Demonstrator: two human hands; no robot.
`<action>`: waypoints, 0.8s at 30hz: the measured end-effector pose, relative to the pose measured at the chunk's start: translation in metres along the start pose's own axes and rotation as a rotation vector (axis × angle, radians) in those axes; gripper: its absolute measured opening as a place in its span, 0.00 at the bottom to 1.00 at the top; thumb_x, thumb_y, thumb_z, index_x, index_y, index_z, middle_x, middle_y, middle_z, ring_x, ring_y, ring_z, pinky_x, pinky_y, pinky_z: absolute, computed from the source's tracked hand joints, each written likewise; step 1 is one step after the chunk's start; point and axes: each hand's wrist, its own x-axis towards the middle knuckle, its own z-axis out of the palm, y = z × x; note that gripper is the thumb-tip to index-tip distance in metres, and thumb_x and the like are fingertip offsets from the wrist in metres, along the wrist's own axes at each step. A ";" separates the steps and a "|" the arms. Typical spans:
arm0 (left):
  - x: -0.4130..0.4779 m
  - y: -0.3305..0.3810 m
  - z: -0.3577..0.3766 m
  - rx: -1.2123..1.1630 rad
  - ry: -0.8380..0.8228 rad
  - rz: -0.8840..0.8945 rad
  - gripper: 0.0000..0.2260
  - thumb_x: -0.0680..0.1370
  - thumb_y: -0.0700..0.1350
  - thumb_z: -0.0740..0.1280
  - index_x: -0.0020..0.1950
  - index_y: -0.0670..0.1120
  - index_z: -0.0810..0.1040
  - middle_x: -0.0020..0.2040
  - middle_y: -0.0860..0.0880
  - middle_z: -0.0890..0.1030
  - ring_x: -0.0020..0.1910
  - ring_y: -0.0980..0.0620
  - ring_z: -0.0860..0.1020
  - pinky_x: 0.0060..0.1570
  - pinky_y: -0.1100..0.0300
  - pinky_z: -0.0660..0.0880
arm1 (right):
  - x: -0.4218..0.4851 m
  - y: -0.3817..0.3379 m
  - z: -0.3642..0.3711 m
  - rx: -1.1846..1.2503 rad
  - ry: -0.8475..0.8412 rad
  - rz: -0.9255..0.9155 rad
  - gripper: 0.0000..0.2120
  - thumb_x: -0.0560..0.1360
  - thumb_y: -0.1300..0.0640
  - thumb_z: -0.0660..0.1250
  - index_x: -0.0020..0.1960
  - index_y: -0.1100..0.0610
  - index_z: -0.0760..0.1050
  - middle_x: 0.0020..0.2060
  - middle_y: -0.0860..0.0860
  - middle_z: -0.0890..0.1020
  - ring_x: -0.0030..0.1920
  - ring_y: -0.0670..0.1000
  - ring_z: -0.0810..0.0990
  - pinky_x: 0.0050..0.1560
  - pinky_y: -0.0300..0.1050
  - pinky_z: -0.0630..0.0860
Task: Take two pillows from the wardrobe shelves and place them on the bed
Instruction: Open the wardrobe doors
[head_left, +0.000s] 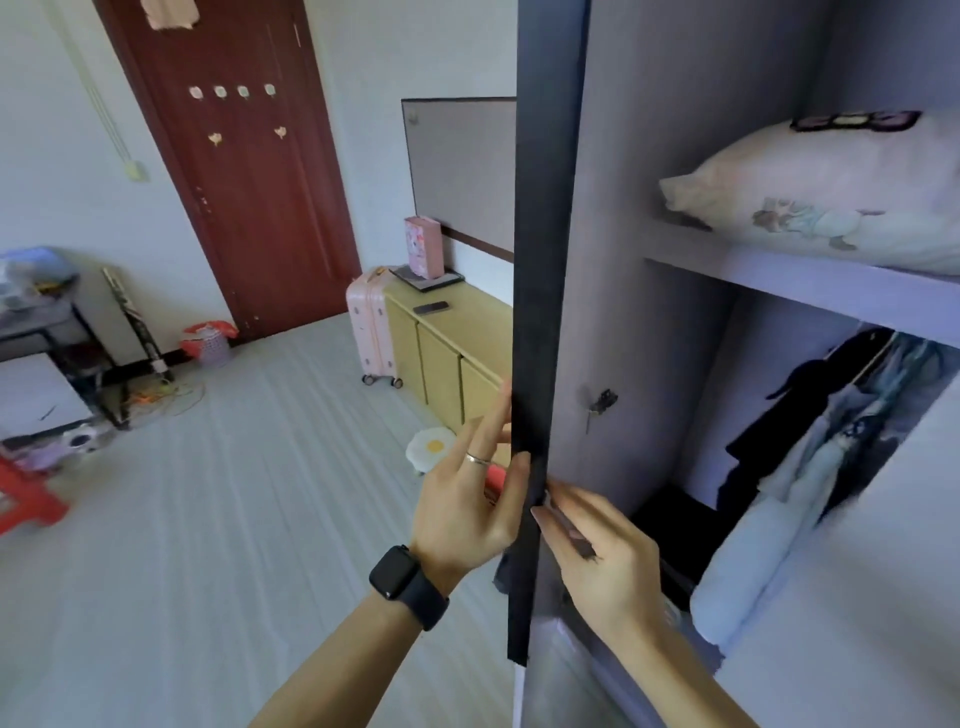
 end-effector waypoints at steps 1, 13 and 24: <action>0.000 -0.004 -0.006 0.015 0.013 -0.005 0.31 0.80 0.45 0.63 0.82 0.55 0.56 0.59 0.64 0.75 0.50 0.57 0.80 0.47 0.57 0.79 | 0.003 -0.003 0.008 -0.020 -0.027 -0.011 0.15 0.77 0.50 0.72 0.63 0.43 0.77 0.59 0.35 0.82 0.54 0.41 0.84 0.49 0.44 0.82; 0.055 -0.054 -0.061 0.198 0.016 -0.296 0.27 0.80 0.56 0.65 0.74 0.66 0.54 0.54 0.80 0.71 0.52 0.58 0.82 0.46 0.58 0.81 | 0.088 -0.005 0.097 -0.272 -0.297 -0.165 0.38 0.81 0.46 0.63 0.83 0.46 0.45 0.83 0.54 0.46 0.82 0.58 0.53 0.73 0.59 0.69; 0.082 -0.093 -0.073 0.156 0.065 -0.367 0.31 0.81 0.53 0.61 0.77 0.70 0.46 0.55 0.75 0.75 0.51 0.65 0.80 0.46 0.69 0.75 | 0.114 -0.008 0.142 -0.328 -0.340 -0.134 0.43 0.78 0.55 0.69 0.83 0.46 0.46 0.83 0.56 0.45 0.82 0.58 0.51 0.74 0.64 0.66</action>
